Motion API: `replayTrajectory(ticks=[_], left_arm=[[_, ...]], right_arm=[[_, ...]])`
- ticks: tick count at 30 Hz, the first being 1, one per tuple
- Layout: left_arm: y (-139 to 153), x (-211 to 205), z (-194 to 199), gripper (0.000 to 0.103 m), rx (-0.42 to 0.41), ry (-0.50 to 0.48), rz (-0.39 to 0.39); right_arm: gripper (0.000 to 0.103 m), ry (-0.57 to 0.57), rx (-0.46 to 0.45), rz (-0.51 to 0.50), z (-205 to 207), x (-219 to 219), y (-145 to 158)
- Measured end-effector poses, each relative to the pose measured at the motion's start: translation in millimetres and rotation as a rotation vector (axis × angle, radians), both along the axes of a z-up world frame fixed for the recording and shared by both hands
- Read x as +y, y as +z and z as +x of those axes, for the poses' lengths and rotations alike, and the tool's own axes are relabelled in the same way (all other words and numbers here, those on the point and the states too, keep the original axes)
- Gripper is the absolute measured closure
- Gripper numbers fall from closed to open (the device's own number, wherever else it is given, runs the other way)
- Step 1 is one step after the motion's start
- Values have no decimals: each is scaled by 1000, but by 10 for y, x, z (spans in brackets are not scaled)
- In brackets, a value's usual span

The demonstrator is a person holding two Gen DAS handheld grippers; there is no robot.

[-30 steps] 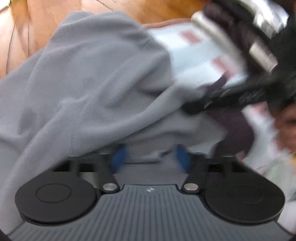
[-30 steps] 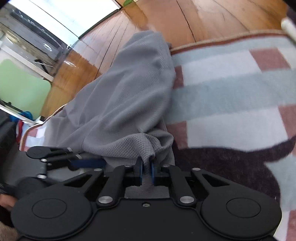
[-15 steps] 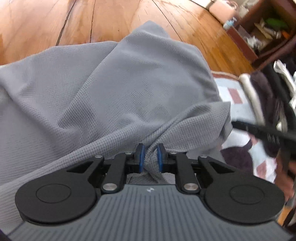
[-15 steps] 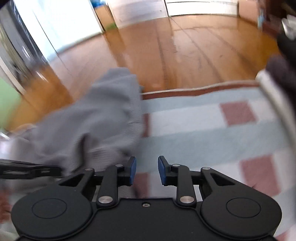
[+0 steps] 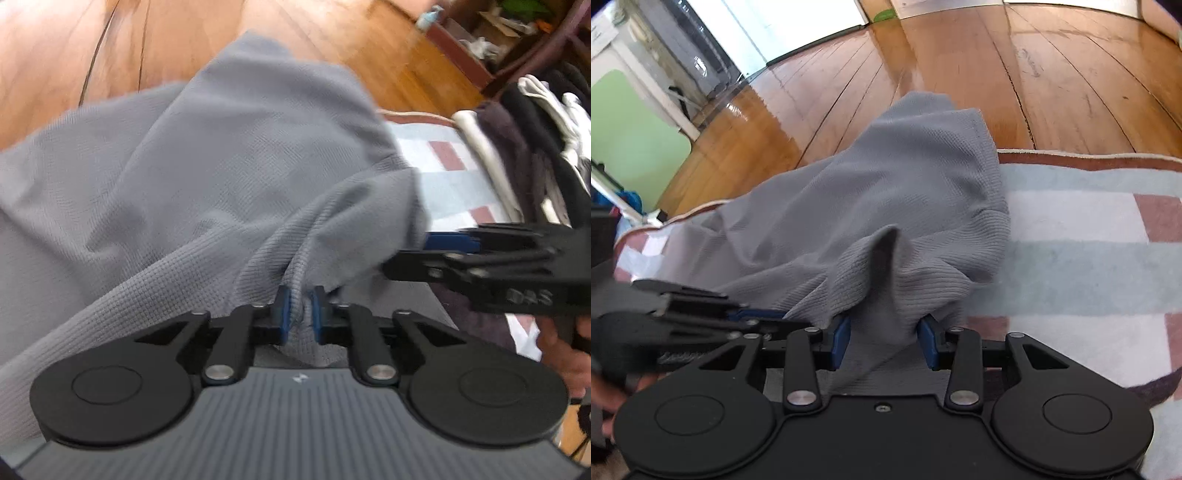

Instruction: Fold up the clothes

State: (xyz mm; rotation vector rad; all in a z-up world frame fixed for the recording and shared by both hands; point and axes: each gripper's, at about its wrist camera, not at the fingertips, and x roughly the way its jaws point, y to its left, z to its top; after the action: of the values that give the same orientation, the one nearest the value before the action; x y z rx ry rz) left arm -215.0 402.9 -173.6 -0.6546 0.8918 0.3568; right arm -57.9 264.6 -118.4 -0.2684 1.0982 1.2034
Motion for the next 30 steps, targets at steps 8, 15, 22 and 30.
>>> replayTrajectory(ticks=[8, 15, 22, 30], left_arm=[[237, -257, -126, 94, -10, 15, 0], [113, -157, -145, 94, -58, 20, -152], [180, -224, -253, 94, -73, 25, -146], [82, -336, -201, 94, 39, -24, -56]], right_arm=[[50, -85, -216, -202, -168, -218, 19], [50, -38, -47, -114, -258, -263, 7], [47, 18, -150, -154, -425, 95, -70], [98, -10, -260, -198, -467, -117, -43]])
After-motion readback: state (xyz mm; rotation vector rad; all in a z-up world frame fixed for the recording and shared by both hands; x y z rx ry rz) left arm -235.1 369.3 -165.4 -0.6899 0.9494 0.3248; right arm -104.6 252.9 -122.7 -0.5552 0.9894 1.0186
